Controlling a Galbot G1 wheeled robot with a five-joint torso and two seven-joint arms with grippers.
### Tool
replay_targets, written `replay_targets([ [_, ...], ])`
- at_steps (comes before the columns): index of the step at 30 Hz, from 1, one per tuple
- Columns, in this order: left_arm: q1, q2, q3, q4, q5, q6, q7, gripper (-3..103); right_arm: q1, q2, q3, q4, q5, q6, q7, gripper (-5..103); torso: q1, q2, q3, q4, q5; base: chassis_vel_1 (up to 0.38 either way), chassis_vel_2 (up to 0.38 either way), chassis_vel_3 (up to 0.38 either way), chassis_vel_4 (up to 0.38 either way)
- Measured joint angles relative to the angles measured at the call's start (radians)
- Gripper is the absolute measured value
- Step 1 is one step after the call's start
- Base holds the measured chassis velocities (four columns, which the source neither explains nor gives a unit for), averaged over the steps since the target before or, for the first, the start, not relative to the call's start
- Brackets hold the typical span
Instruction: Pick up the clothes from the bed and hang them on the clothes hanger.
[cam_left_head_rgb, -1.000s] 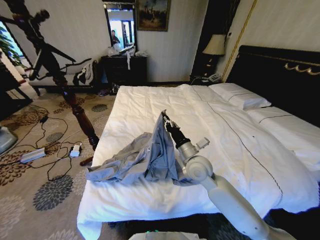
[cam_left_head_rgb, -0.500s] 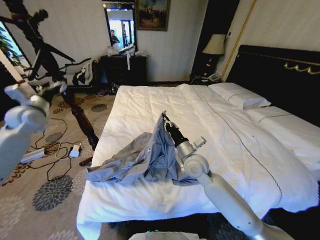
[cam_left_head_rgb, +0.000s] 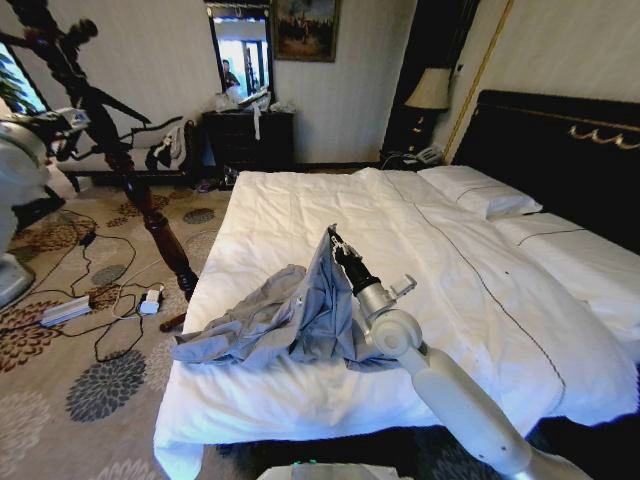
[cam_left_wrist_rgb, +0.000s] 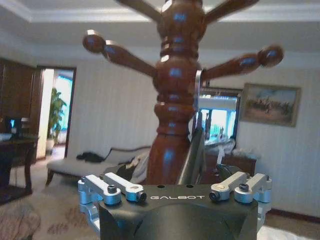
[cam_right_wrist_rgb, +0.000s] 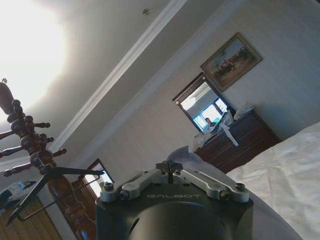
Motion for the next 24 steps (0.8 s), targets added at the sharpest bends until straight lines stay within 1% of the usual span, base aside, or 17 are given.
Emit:
replay_targets([
  [2,-0.006,-0.005,0.004,0.004,-0.004,0.011,-0.005,100,-0.001,0.001,0.0,0.0,0.0,0.0,0.0,0,0.0,0.0,0.0,0.0,0.0,0.0,0.0,0.0,0.0],
  [5,-0.03,-0.034,0.016,0.023,-0.072,0.121,-0.046,100,-0.01,0.0,0.003,0.002,-0.005,0.0,0.002,0,0.0,0.0,0.0,-0.0003,0.0002,0.0,0.0,0.0,0.0],
  [6,-0.03,-0.034,0.016,0.023,-0.072,0.121,-0.046,100,-0.01,0.0,0.003,0.002,-0.005,0.0,0.002,0,0.0,0.0,0.0,-0.0003,0.0002,0.0,0.0,0.0,0.0],
  [8,-0.036,-0.043,0.016,0.033,-0.104,0.167,-0.049,100,-0.017,-0.006,0.006,0.008,-0.006,0.0,0.003,0,0.0,0.0,0.0,-0.0002,0.0001,0.0,0.0,0.0,0.0],
  [9,-0.045,-0.05,0.019,0.043,-0.129,0.204,-0.048,100,-0.024,-0.016,0.011,0.013,-0.007,0.0,0.005,0,0.0,0.0,0.0,-0.0001,0.0,0.0,0.0,0.0,0.0],
  [13,-0.06,-0.055,0.023,0.05,-0.142,0.241,-0.049,101,-0.032,-0.031,0.018,0.022,-0.007,-0.001,0.009,0,0.0,0.0,0.0,-0.0002,0.0001,0.0,0.0,0.0,0.0],
  [14,-0.069,-0.055,0.026,0.049,-0.149,0.258,-0.057,98,-0.035,-0.039,0.022,0.025,-0.007,-0.001,0.012,0,0.0,0.0,0.0,-0.0003,0.0002,0.0,0.0,0.0,0.0],
  [15,-0.087,-0.052,0.037,0.044,-0.173,0.284,-0.077,83,-0.04,-0.045,0.024,0.027,-0.007,-0.001,0.017,0,0.0,0.0,0.0,-0.0001,0.0002,0.0,0.0,0.0,0.0],
  [16,-0.095,-0.05,0.041,0.044,-0.186,0.295,-0.088,77,-0.042,-0.045,0.024,0.028,-0.007,-0.002,0.02,0,0.0,0.0,0.0,-0.0001,0.0002,0.0,0.0,0.0,0.0],
  [17,-0.095,-0.05,0.041,0.044,-0.186,0.295,-0.088,77,-0.042,-0.045,0.024,0.028,-0.007,-0.002,0.02,0,0.0,0.0,0.0,-0.0001,0.0002,0.0,0.0,0.0,0.0],
  [19,-0.102,-0.049,0.042,0.045,-0.207,0.31,-0.103,66,-0.041,-0.044,0.02,0.028,-0.008,-0.003,0.021,0,0.0,0.0,0.0,-0.0001,0.0002,0.0,0.0,0.0,0.0],
  [20,-0.103,-0.049,0.042,0.045,-0.213,0.314,-0.106,66,-0.041,-0.043,0.019,0.028,-0.008,-0.003,0.021,0,0.0,0.0,0.0,-0.0001,0.0003,0.0,0.0,0.0,0.0],
  [21,-0.104,-0.046,0.042,0.045,-0.22,0.321,-0.112,61,-0.038,-0.042,0.016,0.027,-0.008,-0.004,0.022,0,0.0,0.0,0.0,-0.0002,0.0002,0.0,0.0,0.0,0.0],
  [22,-0.104,-0.046,0.042,0.045,-0.22,0.321,-0.112,61,-0.038,-0.042,0.016,0.027,-0.008,-0.004,0.022,0,0.0,0.0,0.0,-0.0002,0.0002,0.0,0.0,0.0,0.0],
  [24,-0.105,-0.041,0.042,0.045,-0.226,0.327,-0.12,50,-0.035,-0.042,0.015,0.027,-0.008,-0.004,0.023,0,0.0,0.0,0.0,0.0,0.0002,0.0,0.0,0.0,0.0],
])
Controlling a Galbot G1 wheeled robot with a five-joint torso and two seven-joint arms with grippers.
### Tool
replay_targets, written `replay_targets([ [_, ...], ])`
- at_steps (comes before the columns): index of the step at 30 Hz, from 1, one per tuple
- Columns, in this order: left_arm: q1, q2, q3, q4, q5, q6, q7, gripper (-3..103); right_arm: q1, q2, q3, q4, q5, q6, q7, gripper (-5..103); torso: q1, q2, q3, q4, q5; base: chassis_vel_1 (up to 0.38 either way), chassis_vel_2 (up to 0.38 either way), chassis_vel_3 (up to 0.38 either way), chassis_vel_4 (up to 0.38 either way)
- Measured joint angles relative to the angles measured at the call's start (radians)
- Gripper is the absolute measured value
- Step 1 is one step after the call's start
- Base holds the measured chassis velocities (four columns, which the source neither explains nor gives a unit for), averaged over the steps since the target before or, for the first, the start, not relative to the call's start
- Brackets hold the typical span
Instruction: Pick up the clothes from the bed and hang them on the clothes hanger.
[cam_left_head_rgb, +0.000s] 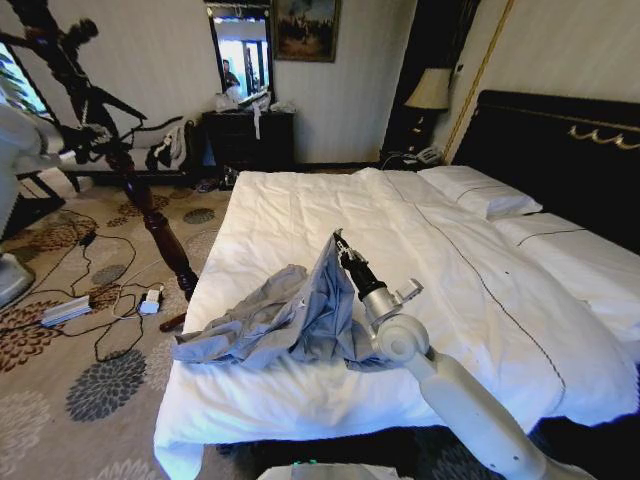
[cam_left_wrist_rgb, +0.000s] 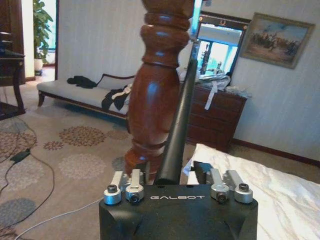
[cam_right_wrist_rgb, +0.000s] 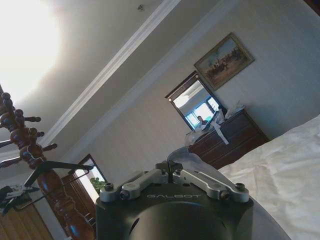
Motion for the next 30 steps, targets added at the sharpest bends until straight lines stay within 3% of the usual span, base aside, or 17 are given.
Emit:
replay_targets([
  [3,0.0,0.006,0.0,-0.002,-0.008,0.003,-0.006,44,0.0,0.0,0.0,0.0,0.0,0.0,0.001,0,0.0,0.0,0.0,0.0001,0.0,0.0,0.0,0.0,0.0],
  [7,0.001,0.025,-0.005,-0.024,-0.031,-0.001,-0.003,24,-0.007,-0.002,-0.001,0.0,-0.004,-0.001,0.002,0,0.0,0.0,0.0,-0.001,0.0,0.0,0.0,0.0,0.0],
  [9,0.002,0.03,-0.006,-0.031,-0.038,-0.009,0.001,22,-0.008,-0.002,-0.001,0.0,-0.006,-0.001,0.002,0,0.0,0.0,0.0,-0.0011,0.0002,0.0,0.0,0.0,0.0],
  [21,-0.007,0.051,-0.028,-0.09,-0.09,-0.073,0.038,20,-0.01,-0.007,0.006,0.0,-0.01,-0.001,0.006,0,0.0,0.0,0.0,0.0004,-0.0002,0.0,0.0,0.0,0.0],
  [30,0.037,0.075,-0.063,-0.259,-0.122,-0.111,0.114,20,-0.023,-0.004,0.012,-0.005,-0.021,-0.001,0.009,0,0.0,0.0,0.0,0.0002,-0.0003,0.0,0.0,0.0,0.0],
])
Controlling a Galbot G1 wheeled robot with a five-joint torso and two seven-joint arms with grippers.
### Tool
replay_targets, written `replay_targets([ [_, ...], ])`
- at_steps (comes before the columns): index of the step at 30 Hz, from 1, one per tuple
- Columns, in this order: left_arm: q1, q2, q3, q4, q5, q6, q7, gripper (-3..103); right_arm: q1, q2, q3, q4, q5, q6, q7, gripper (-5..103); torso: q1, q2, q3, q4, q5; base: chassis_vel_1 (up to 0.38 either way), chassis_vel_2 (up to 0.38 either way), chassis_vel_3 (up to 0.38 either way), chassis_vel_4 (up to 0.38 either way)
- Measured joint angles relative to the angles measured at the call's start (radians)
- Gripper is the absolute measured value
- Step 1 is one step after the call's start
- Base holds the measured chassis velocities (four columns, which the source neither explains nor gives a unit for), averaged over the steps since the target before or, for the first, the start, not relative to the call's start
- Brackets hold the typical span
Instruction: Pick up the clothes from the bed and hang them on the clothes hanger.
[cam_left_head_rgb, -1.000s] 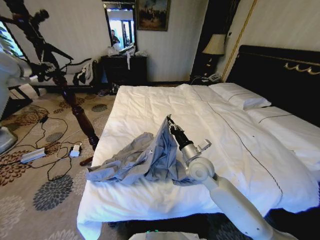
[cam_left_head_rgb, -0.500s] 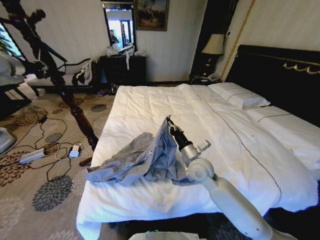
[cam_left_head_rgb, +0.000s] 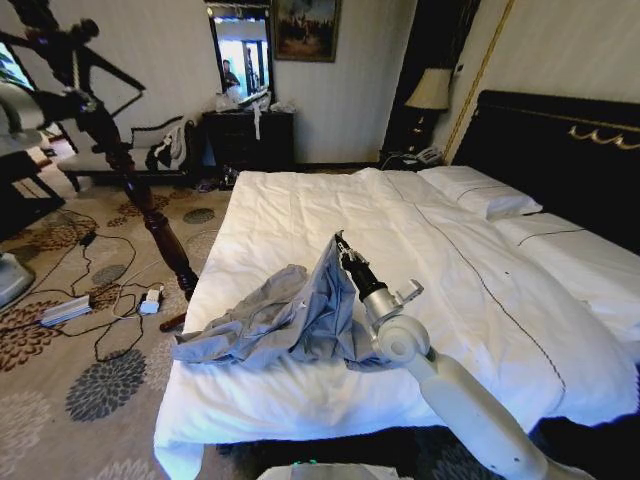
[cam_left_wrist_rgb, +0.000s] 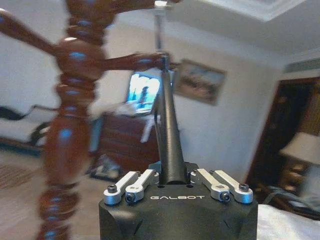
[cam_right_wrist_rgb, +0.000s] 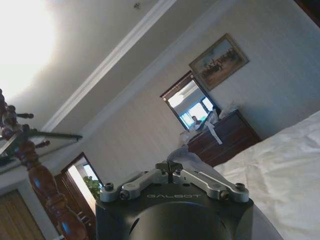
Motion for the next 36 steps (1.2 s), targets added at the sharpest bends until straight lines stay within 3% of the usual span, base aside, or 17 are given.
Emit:
replay_targets([
  [2,0.051,0.017,-0.04,-0.07,-0.005,-0.008,0.03,20,-0.004,0.001,0.004,-0.004,-0.001,0.001,0.0,0,0.0,0.0,0.0,-0.0009,0.0011,0.0,0.0,0.0,0.0],
  [7,0.193,0.076,-0.122,-0.2,-0.01,-0.024,0.091,20,-0.011,0.001,0.012,-0.008,-0.002,0.002,0.001,0,0.0,0.0,0.0,-0.0005,0.0005,0.0,0.0,0.0,0.0],
  [10,0.417,0.156,-0.227,-0.351,-0.024,-0.09,0.209,20,-0.005,0.007,0.024,-0.019,0.001,-0.001,0.029,0,0.0,0.0,0.0,0.0002,0.0001,0.0,0.0,0.0,0.0],
  [12,0.464,0.173,-0.246,-0.383,-0.033,-0.106,0.235,20,0.0,0.008,0.028,-0.023,0.003,-0.006,0.044,0,0.0,0.0,0.0,-0.0001,0.0,0.0,0.0,0.0,0.0],
  [14,0.611,0.217,-0.279,-0.503,-0.065,-0.159,0.332,20,0.029,0.004,0.053,-0.04,0.04,-0.036,0.124,0,0.0,0.0,0.0,0.0008,0.0008,0.0,0.0,0.0,0.0],
  [17,0.649,0.205,-0.264,-0.546,-0.085,-0.177,0.373,20,0.034,-0.012,0.079,-0.037,0.077,-0.058,0.176,0,0.0,0.0,0.0,0.0001,0.0005,0.0,0.0,0.0,0.0],
  [18,0.678,0.186,-0.251,-0.586,-0.109,-0.183,0.409,20,0.043,-0.028,0.099,-0.029,0.113,-0.076,0.214,0,0.0,0.0,0.0,-0.0015,0.0003,0.0,0.0,0.0,0.0],
  [20,0.72,0.174,-0.24,-0.634,-0.116,-0.183,0.446,20,0.066,-0.052,0.121,-0.017,0.16,-0.089,0.241,0,0.0,0.0,0.0,-0.0014,0.0009,0.0,0.0,0.0,0.0],
  [24,0.783,0.163,-0.237,-0.681,-0.106,-0.179,0.474,20,0.084,-0.089,0.161,0.01,0.194,-0.097,0.243,0,0.0,0.0,0.0,0.0,0.0004,0.0,0.0,0.0,0.0],
  [27,0.803,0.162,-0.237,-0.69,-0.098,-0.174,0.482,20,0.084,-0.103,0.174,0.02,0.198,-0.1,0.241,0,0.0,0.0,0.0,0.0001,0.0002,0.0,0.0,0.0,0.0],
  [30,0.891,0.163,-0.237,-0.74,-0.031,-0.167,0.538,20,0.072,-0.155,0.232,0.03,0.192,-0.099,0.222,0,0.0,0.0,0.0,-0.0005,0.0009,0.0,0.0,0.0,0.0],
  [36,0.929,0.153,-0.236,-0.772,-0.008,-0.158,0.557,20,0.07,-0.17,0.273,0.022,0.187,-0.091,0.214,0,0.0,0.0,0.0,-0.0003,0.0003,0.0,0.0,0.0,0.0],
])
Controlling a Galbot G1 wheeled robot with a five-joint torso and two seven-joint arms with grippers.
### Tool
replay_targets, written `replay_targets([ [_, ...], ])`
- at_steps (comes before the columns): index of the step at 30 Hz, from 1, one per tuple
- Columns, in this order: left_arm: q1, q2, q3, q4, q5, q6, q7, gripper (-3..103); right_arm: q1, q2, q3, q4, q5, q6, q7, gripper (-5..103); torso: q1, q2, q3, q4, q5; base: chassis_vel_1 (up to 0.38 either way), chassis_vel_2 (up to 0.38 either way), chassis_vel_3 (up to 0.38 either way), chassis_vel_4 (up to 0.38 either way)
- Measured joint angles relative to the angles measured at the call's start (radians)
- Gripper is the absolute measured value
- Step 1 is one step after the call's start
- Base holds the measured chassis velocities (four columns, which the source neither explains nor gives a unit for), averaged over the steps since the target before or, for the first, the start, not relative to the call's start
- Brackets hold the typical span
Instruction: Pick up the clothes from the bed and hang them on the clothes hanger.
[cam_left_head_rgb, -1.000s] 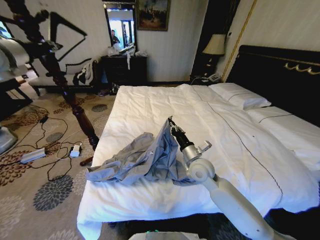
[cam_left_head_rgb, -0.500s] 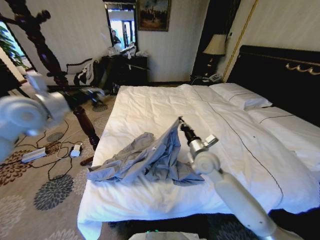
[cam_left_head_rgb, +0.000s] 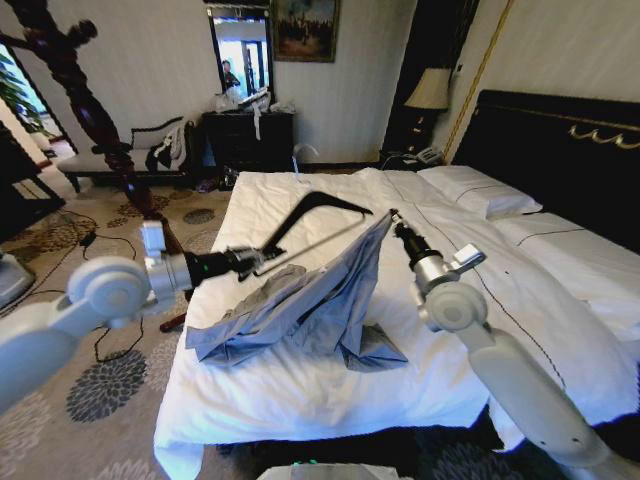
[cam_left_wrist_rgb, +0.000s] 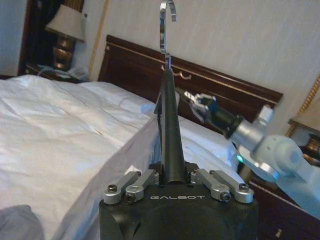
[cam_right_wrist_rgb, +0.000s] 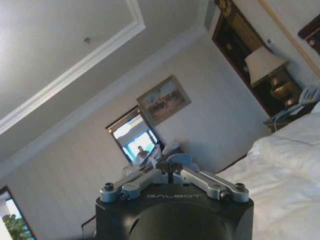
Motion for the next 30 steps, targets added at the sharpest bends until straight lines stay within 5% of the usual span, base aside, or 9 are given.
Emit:
replay_targets([
  [9,0.034,0.012,0.0,0.001,0.045,-0.006,0.0,20,-0.011,-0.006,0.019,-0.011,-0.027,0.012,-0.015,0,0.0,0.0,0.0,0.0002,-0.0003,0.0,0.0,0.0,0.0],
  [20,-0.005,0.055,-0.018,-0.044,-0.016,-0.017,-0.007,20,-0.023,-0.056,0.022,-0.095,-0.072,0.02,-0.037,0,0.0,0.0,0.0,-0.0002,0.0001,0.0,0.0,0.0,0.0],
  [30,0.101,0.045,0.001,-0.048,0.094,-0.014,-0.008,20,-0.023,-0.085,0.05,-0.068,-0.05,0.027,-0.046,0,0.0,0.0,0.0,-0.0001,-0.0001,0.0,0.0,0.0,0.0],
])
